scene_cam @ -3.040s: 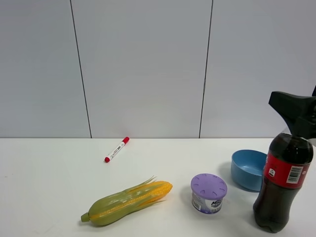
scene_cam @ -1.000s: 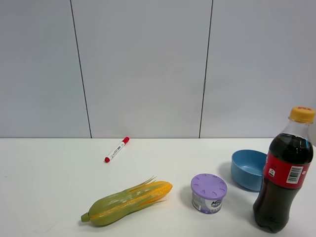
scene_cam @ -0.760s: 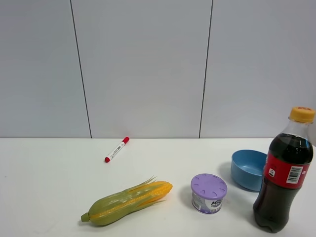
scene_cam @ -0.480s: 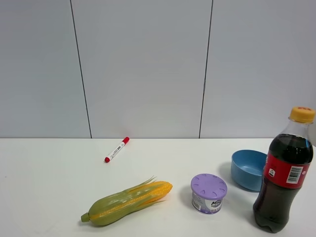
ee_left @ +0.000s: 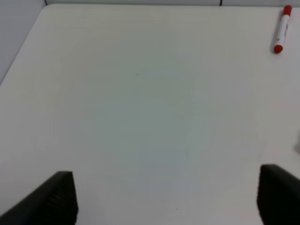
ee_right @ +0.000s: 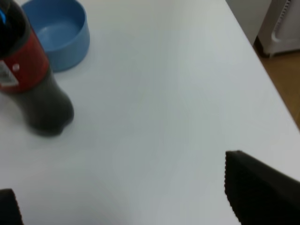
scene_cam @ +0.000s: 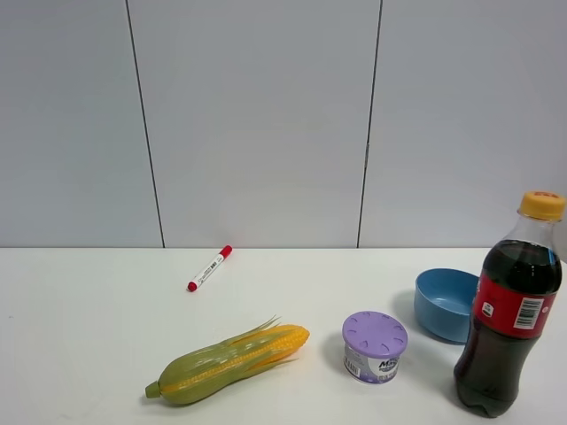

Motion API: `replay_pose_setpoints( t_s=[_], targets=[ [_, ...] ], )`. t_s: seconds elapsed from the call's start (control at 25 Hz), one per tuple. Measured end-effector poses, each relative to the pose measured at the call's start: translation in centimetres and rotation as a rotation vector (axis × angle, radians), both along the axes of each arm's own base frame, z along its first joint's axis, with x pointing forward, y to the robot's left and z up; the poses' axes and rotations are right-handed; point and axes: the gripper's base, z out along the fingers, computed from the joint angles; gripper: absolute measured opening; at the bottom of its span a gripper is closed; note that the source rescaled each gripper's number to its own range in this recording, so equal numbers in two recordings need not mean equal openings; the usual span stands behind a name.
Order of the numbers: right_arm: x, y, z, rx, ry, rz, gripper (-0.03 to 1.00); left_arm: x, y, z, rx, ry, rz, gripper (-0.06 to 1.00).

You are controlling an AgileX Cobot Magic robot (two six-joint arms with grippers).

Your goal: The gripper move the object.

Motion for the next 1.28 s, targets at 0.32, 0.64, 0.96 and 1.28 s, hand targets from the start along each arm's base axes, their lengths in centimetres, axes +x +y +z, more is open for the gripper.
replay_pose_setpoints(
  t_s=[0.32,0.64,0.96,1.28],
  targets=[
    [0.92,-0.03,-0.28,-0.002,-0.062,0.0,0.79,0.0,0.0,0.0,0.0,0.0,0.0,1.0],
    [0.92,-0.03,-0.28,-0.002,-0.062,0.0,0.79,0.0,0.0,0.0,0.0,0.0,0.0,1.0],
    [0.92,-0.03,-0.28,-0.002,-0.062,0.0,0.79,0.0,0.0,0.0,0.0,0.0,0.0,1.0],
    [0.92,-0.03,-0.28,-0.002,-0.062,0.0,0.78,0.0,0.0,0.0,0.0,0.0,0.0,1.0]
  ],
)
